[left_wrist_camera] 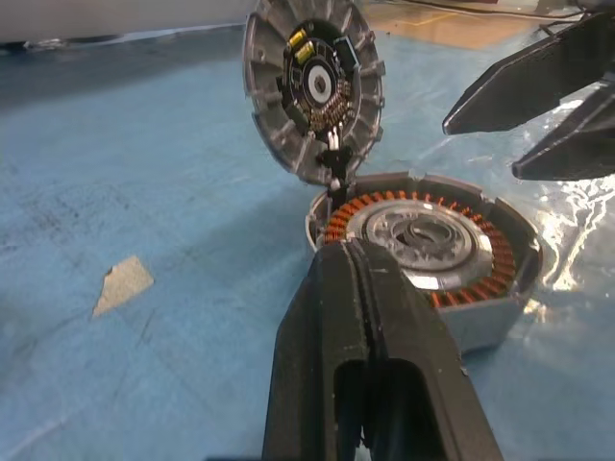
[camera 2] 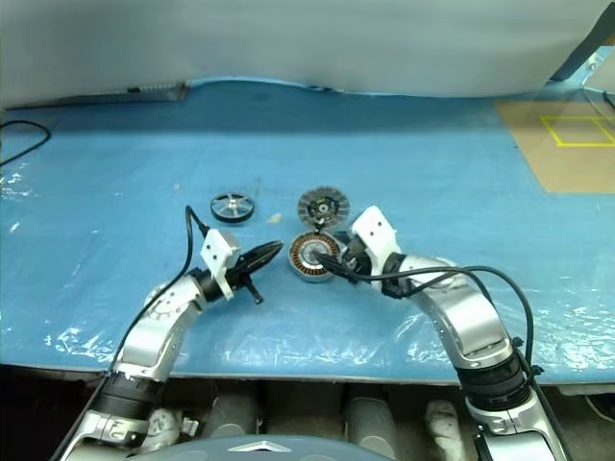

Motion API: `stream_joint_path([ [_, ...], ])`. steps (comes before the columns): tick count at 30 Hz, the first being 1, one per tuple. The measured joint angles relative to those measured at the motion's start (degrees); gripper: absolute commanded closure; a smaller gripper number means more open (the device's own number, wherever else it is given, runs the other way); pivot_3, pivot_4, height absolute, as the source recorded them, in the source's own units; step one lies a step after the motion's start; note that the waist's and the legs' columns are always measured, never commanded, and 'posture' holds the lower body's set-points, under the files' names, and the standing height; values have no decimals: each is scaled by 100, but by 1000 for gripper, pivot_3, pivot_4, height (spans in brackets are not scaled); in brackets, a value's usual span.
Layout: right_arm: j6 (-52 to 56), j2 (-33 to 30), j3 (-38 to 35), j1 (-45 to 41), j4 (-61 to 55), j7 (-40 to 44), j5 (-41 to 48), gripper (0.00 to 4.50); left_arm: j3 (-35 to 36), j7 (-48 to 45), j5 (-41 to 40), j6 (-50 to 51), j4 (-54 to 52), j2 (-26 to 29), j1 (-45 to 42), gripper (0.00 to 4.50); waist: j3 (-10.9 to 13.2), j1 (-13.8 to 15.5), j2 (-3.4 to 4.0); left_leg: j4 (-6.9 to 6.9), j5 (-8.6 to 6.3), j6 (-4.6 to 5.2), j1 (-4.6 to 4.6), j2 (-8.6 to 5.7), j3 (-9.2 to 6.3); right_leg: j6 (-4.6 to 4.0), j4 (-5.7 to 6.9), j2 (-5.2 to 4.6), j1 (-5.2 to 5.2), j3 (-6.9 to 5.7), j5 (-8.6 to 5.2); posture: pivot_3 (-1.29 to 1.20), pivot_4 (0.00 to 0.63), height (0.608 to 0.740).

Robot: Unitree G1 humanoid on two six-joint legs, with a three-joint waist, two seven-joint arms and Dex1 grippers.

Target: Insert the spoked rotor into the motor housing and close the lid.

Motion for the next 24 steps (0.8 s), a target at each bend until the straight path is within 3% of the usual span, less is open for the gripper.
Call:
stream_joint_path([
  [11, 710, 211, 446, -569, 100, -375, -125, 2341, -12, 130, 33, -253, 54, 33, 251, 4500, 0, 10, 0, 1, 0, -2, 2, -1, 0, 1, 3, 0, 0, 3, 0, 0, 150, 740],
  [14, 848, 253, 447, -621, 137, -436, -126, 2985, -12, 174, 31, -249, 55, 14, 273, 4500, 0, 11, 0, 1, 0, -2, 1, -2, 0, 1, 3, 0, 0, 3, 0, 0, 150, 740],
  [17, 941, 233, 447, -686, 139, -459, -126, 3949, -15, 221, 30, -247, 55, 9, 273, 4500, 0, 11, 0, 1, 0, -2, 2, -1, 0, 1, 5, 0, 0, 4, 0, 0, 150, 740],
  [23, 1042, 176, 503, -713, 195, -483, -164, 3949, -55, 265, 40, -247, 54, 7, 273, 4500, 0, 10, 0, 2, 1, -2, 3, -1, 1, 1, 7, 0, 0, 5, 0, 0, 150, 740],
  [24, 1077, 176, 539, -724, 221, -488, -180, 4131, -71, 280, 43, -247, 54, 7, 273, 4500, 0, 10, 0, 2, 1, -2, 4, -2, 1, 1, 8, 0, 0, 5, 0, 0, 150, 740],
])
